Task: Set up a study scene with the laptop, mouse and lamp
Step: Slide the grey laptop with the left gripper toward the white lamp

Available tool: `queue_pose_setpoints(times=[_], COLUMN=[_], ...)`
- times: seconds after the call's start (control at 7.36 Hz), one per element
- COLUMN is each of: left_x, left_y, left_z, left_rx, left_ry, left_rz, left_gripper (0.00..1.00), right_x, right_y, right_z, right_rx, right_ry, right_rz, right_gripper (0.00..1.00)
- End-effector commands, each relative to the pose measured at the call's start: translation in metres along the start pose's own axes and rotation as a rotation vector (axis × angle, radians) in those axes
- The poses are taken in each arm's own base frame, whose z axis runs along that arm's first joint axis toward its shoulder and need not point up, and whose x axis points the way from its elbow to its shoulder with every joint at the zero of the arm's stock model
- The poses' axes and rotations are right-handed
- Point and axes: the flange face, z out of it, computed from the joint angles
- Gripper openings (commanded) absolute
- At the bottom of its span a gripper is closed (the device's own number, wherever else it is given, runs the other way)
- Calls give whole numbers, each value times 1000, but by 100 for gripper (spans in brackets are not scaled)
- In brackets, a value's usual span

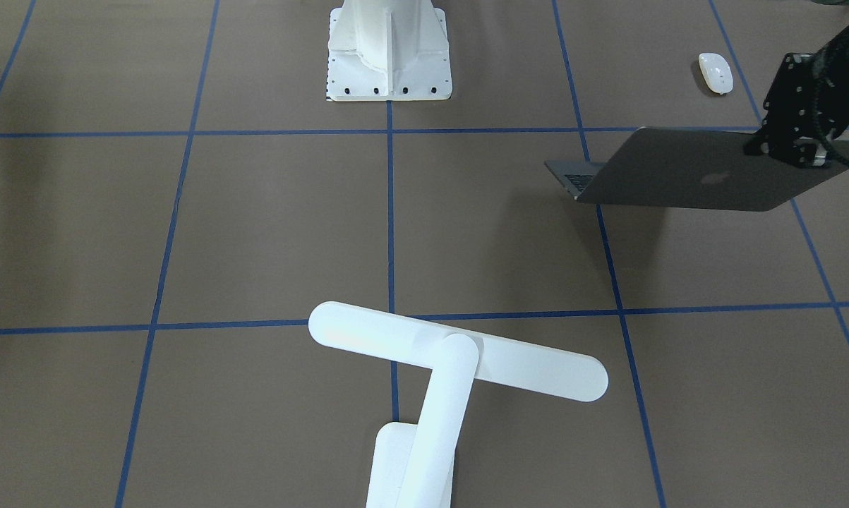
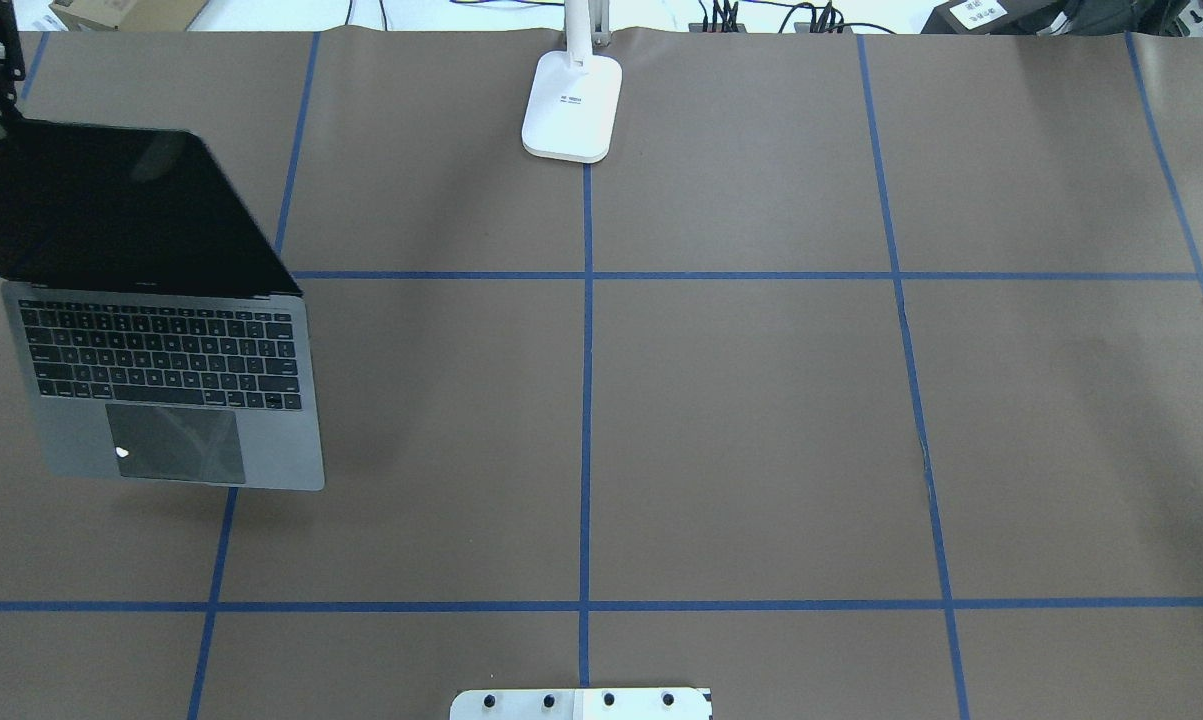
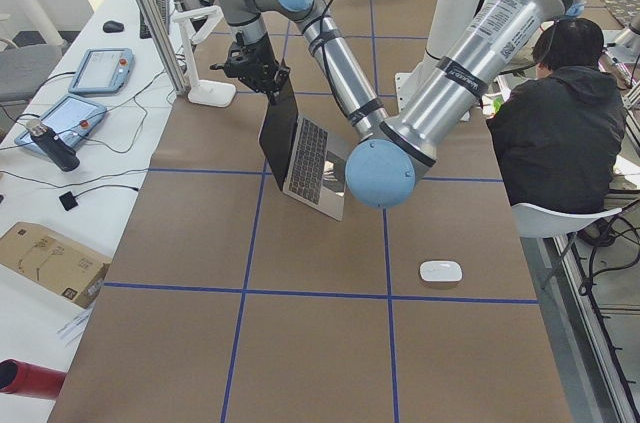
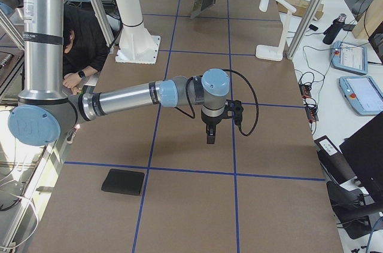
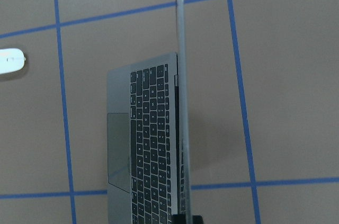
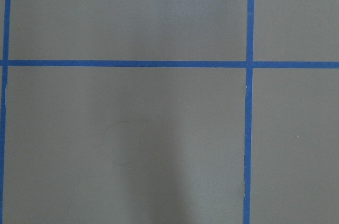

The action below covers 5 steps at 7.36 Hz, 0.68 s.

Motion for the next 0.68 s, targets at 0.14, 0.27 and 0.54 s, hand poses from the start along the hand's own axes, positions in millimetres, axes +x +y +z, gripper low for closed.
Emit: queue_pose_setpoints(times=[0.14, 0.27, 0.54], left_x=[33, 45, 59], left_y=[97, 111, 152], left_z=[4, 7, 30], left_rx=[-27, -34, -33], left_ry=[10, 18, -26], left_rz=[-70, -80, -54], left_gripper=[0, 0, 0], right_x=[6, 4, -2], right_y=[4, 3, 2], right_z=[5, 4, 8], right_rx=[-6, -6, -23], right_ry=[20, 17, -10], right_rz=[-1, 10, 8], right_gripper=[100, 100, 100])
